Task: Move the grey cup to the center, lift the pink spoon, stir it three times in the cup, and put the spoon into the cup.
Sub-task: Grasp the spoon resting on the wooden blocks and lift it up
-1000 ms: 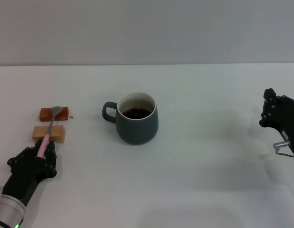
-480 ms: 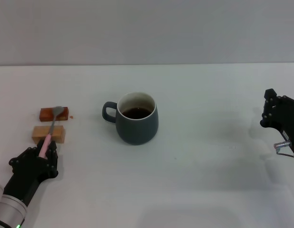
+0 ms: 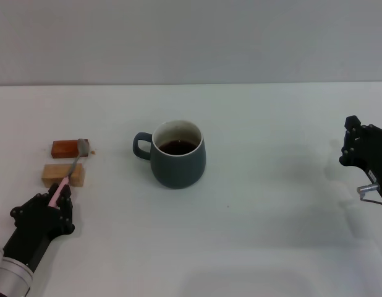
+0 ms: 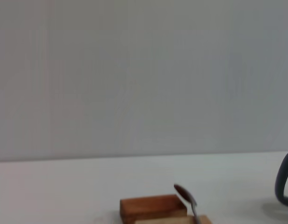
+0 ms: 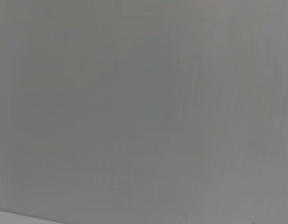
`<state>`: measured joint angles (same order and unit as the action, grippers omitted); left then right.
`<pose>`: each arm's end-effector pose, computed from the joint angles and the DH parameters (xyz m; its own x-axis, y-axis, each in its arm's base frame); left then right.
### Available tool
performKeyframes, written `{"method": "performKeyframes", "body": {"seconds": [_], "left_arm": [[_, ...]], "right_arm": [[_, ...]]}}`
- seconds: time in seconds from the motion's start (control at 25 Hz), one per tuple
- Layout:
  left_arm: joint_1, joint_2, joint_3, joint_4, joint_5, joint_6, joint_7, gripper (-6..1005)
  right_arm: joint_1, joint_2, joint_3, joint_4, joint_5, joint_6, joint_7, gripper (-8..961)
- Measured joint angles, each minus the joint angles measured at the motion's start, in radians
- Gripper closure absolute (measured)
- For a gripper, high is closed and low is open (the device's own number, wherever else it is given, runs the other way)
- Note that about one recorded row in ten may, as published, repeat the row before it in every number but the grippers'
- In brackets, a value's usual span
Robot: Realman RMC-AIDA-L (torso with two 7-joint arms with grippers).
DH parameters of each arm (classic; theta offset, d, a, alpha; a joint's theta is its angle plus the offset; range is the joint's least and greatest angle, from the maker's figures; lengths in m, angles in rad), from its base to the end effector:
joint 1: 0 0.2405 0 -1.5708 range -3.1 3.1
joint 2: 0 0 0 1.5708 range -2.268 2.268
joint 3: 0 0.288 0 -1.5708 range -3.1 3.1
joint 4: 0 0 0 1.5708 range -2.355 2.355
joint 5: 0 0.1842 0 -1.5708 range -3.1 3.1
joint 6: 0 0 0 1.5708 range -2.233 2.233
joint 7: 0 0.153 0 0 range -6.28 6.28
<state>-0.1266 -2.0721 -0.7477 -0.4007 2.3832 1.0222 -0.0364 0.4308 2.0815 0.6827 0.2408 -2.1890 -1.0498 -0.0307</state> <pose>-0.3678 0.2436 -0.0657 0.7106 0.1890 0.6777 0.7035 -0.1820 -0.6870 0.3263 0.3373 -0.0480 0.8029 -0.0297 -0.5953 -0.5855 -0.2267 -0.7783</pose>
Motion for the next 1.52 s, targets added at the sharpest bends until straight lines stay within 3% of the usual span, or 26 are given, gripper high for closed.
{"method": "performKeyframes", "body": {"seconds": [0.2,1.16,1.28,1.4,1.44,1.52], "left_arm": [[0.016,0.003,0.025,-0.012,0.004,0.082,0.018,842],[0.016,0.018,0.05,-0.042,0.016,0.222,0.025,854],[0.016,0.036,0.043,-0.086,0.055,0.221,0.017,854],[0.004,0.081,0.04,-0.148,0.089,0.197,-0.021,854],[0.004,0.081,0.04,-0.148,0.089,0.197,-0.021,854],[0.003,0.107,0.037,-0.185,0.094,0.182,-0.027,854]], "right_arm": [[0.002,0.0,0.0,-0.003,0.0,0.0,0.0,954],[-0.011,0.0,0.001,0.004,-0.001,-0.024,0.0,953],[-0.011,0.0,0.01,0.001,0.001,-0.031,0.0,954],[-0.015,-0.001,0.031,-0.003,0.002,-0.032,0.0,954],[-0.016,-0.002,0.035,-0.005,0.002,-0.033,0.0,954],[-0.016,-0.002,0.042,-0.011,0.002,-0.035,0.0,954]]}}
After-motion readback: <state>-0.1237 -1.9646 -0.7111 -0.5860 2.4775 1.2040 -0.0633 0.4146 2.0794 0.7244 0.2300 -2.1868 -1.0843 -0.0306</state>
